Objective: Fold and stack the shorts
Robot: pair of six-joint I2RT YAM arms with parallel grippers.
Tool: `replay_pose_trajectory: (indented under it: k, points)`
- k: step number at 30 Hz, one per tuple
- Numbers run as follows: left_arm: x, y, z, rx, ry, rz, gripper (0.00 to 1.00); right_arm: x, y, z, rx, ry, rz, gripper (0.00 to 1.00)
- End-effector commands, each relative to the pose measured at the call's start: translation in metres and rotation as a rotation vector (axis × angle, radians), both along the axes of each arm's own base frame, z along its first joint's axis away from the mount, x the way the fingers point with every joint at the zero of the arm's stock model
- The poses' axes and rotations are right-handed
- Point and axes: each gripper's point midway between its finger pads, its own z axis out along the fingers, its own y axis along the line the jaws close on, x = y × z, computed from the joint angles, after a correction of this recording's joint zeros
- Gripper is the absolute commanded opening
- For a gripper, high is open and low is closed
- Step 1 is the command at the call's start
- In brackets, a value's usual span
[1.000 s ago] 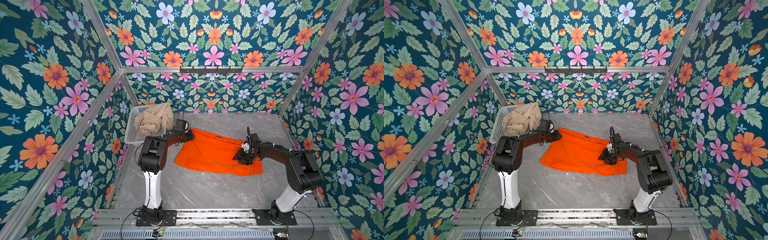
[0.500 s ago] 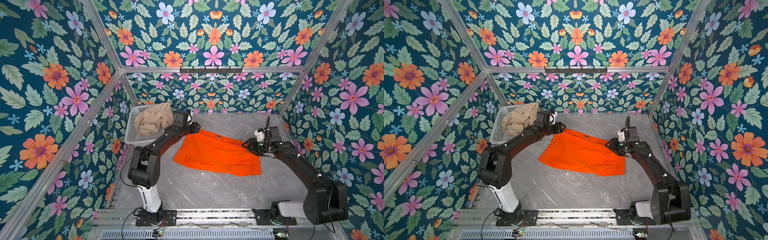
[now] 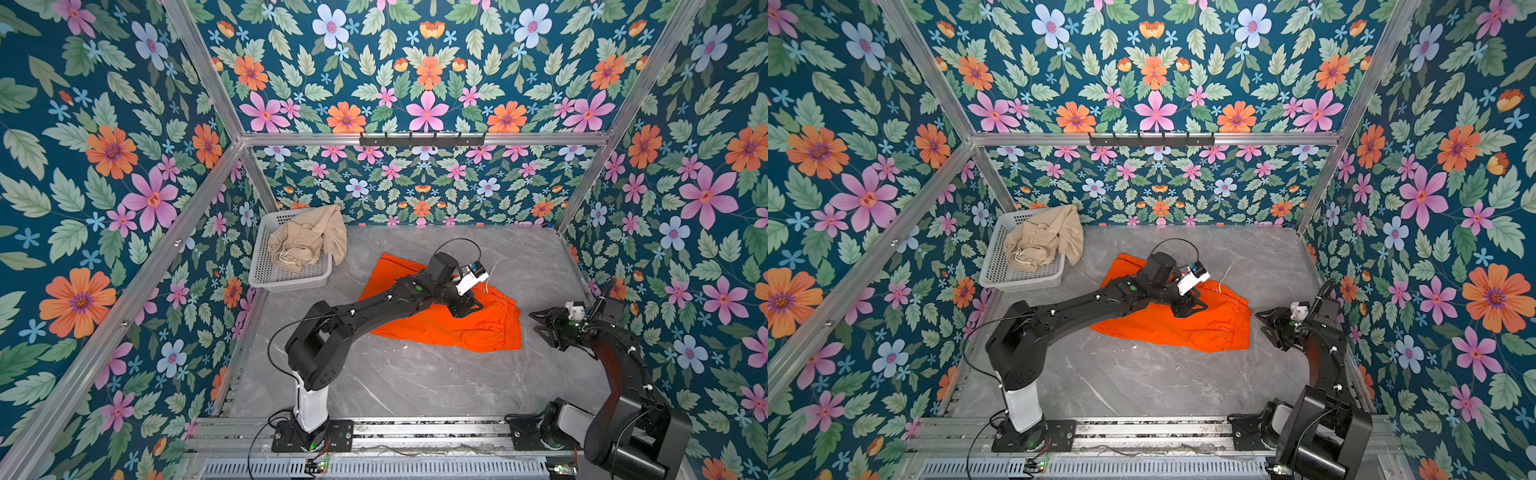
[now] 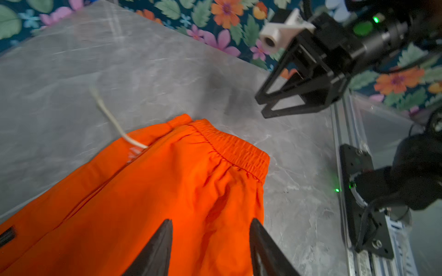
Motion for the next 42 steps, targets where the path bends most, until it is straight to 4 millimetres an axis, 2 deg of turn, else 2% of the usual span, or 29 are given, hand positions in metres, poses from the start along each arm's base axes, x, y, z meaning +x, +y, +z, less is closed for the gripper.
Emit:
replay_pose_trajectory:
  k: [1,7,10,13,18,22,25,29,32,35,38,42]
  points:
    - [-0.032,-0.023,-0.015,0.010,-0.092,-0.205,0.55,-0.002,0.003,0.001,0.037,-0.024,0.007,0.49]
    - [-0.063,-0.054,-0.047,0.050,-0.134,-0.365,0.57,-0.003,0.001,-0.007,0.031,-0.014,-0.009,0.49]
    - [-0.068,-0.065,-0.066,0.082,-0.148,-0.378,0.63,-0.005,0.001,-0.012,0.029,0.003,-0.016,0.49]
    - [-0.069,-0.071,-0.084,0.116,-0.172,-0.378,0.66,-0.007,0.001,-0.017,0.031,0.014,-0.023,0.49]
    - [-0.068,-0.067,-0.117,0.192,-0.188,-0.386,0.67,-0.010,0.002,-0.023,0.032,0.029,-0.025,0.49]
    - [-0.053,-0.061,-0.143,0.269,-0.238,-0.321,0.67,-0.013,0.002,-0.027,0.023,0.040,-0.031,0.49]
    - [-0.045,-0.058,-0.152,0.284,-0.265,-0.281,0.65,-0.015,0.001,-0.028,0.010,0.043,-0.034,0.49]
    - [-0.029,-0.059,-0.154,0.272,-0.287,-0.171,0.51,-0.018,0.002,-0.029,0.004,0.050,-0.031,0.49]
    - [-0.024,-0.061,-0.149,0.240,-0.272,-0.114,0.30,-0.019,0.004,-0.030,0.015,0.053,-0.021,0.50]
    - [-0.022,-0.065,-0.135,0.185,-0.231,-0.069,0.16,-0.021,0.009,-0.029,0.040,0.047,-0.007,0.51]
    - [-0.023,-0.068,-0.113,0.093,-0.182,-0.058,0.10,-0.021,0.014,-0.026,0.081,0.047,0.005,0.55]
    - [-0.023,-0.065,-0.082,-0.050,-0.129,-0.035,0.08,-0.016,0.024,-0.018,0.195,0.019,0.014,0.62]
